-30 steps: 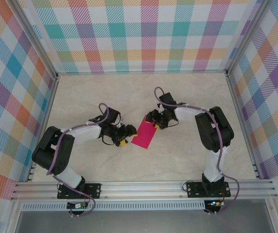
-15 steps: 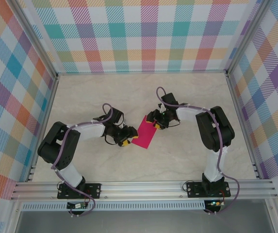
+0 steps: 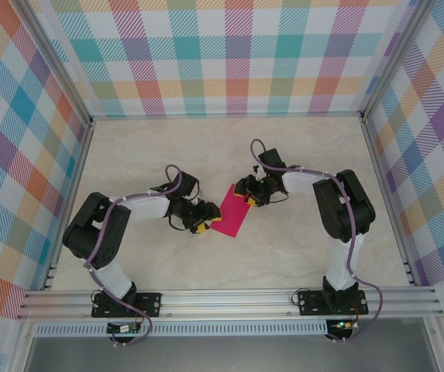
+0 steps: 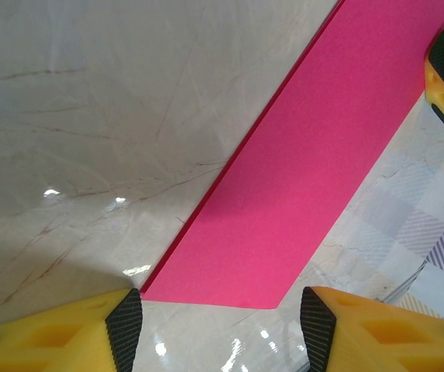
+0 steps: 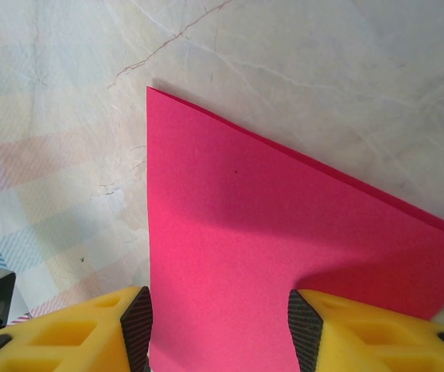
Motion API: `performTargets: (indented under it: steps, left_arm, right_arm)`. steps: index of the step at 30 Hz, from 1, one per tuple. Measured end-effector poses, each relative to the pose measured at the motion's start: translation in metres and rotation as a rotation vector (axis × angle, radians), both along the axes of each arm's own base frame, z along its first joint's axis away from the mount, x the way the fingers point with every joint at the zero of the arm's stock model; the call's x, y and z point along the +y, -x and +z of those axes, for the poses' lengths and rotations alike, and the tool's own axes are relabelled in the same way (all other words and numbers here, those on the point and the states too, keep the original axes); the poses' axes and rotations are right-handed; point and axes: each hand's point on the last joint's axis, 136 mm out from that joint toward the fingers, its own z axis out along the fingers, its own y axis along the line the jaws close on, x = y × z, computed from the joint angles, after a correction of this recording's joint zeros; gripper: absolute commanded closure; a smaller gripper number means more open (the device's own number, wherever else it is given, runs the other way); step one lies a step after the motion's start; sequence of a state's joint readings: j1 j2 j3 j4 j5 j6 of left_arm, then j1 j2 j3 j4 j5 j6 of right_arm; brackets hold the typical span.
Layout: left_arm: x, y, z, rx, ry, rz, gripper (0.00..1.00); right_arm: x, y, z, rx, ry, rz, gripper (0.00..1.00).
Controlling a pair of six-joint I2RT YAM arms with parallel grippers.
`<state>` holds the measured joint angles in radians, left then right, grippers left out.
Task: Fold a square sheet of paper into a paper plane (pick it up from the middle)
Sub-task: Fold the triangle a second time at the center of the table.
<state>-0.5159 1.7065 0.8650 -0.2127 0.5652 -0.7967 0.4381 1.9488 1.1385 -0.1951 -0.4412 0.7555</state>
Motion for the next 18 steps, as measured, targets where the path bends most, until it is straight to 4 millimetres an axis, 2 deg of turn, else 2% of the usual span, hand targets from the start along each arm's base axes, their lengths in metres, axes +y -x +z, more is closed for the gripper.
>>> performTargets:
  steps: [13,18]
  left_arm:
    - [-0.0082,-0.0049,0.0044,-0.025,0.012,-0.013,0.44]
    - [-0.0014,-0.0078,0.0037,-0.037,-0.047,-0.017,0.42]
  right_arm:
    - [0.0004,0.0006,-0.0001,-0.003,-0.006,0.002,0.46]
    - [-0.0002,0.0002,0.0000,-0.002,-0.007,0.000,0.46]
